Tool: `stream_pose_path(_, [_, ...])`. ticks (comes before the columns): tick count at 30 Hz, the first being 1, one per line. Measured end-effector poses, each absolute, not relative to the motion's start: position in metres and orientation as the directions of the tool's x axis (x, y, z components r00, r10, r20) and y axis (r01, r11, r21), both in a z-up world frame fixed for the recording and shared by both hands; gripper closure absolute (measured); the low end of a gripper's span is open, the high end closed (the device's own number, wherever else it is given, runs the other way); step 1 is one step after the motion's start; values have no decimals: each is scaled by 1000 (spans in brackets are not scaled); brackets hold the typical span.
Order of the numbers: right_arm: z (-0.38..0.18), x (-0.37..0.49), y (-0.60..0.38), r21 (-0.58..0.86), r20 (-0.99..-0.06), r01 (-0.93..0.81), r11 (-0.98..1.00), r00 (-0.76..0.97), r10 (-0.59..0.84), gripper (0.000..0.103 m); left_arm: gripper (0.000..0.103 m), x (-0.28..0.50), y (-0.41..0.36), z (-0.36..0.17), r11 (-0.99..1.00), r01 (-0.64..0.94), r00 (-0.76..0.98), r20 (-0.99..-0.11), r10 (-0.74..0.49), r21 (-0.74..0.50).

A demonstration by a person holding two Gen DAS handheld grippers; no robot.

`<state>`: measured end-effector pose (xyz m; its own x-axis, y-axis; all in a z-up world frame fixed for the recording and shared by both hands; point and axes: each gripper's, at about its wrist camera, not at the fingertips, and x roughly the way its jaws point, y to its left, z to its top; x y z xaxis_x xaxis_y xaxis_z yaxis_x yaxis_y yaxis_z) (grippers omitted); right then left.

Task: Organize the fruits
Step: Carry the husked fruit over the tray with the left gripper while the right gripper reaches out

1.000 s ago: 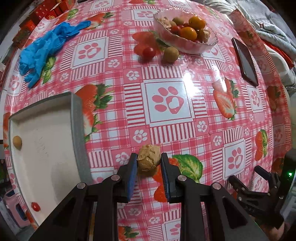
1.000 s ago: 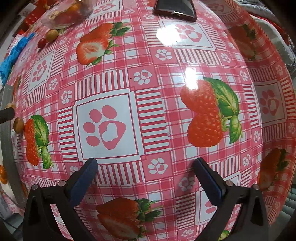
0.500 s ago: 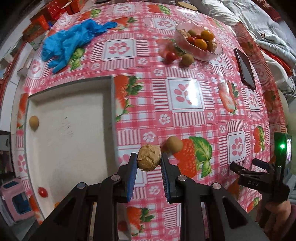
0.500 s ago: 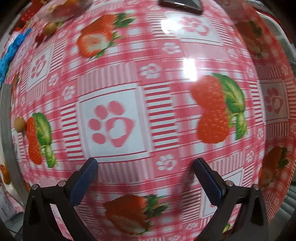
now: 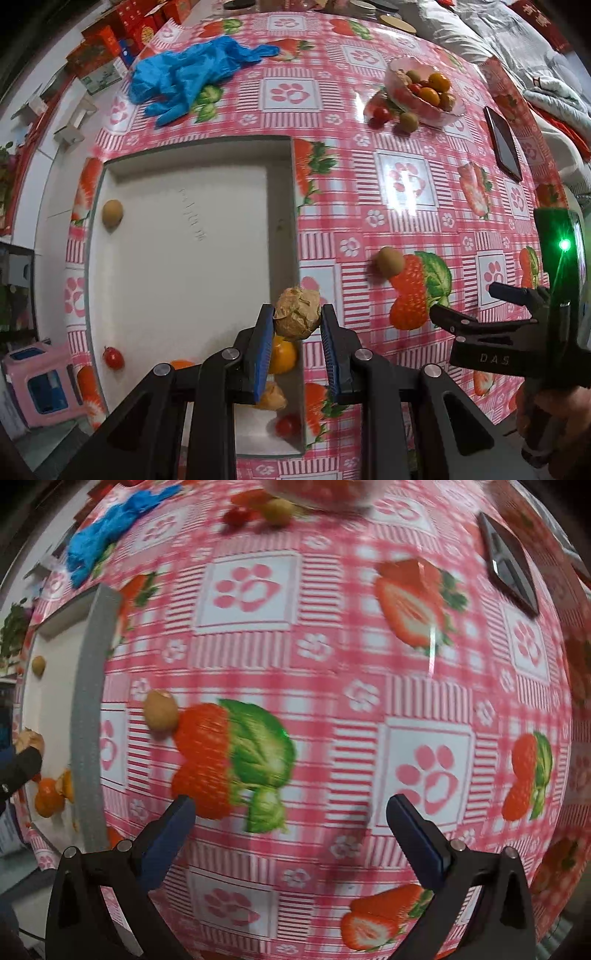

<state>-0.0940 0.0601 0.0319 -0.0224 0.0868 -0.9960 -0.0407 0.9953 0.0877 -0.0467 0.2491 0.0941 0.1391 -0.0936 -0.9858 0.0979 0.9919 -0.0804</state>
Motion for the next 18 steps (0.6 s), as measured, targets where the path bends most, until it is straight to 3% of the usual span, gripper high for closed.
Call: stream_pose_path(18, [30,-55,131,84,-996,-112,990,-43,79,0,76,-60,274,90,995,59,121,-988,-91,-85])
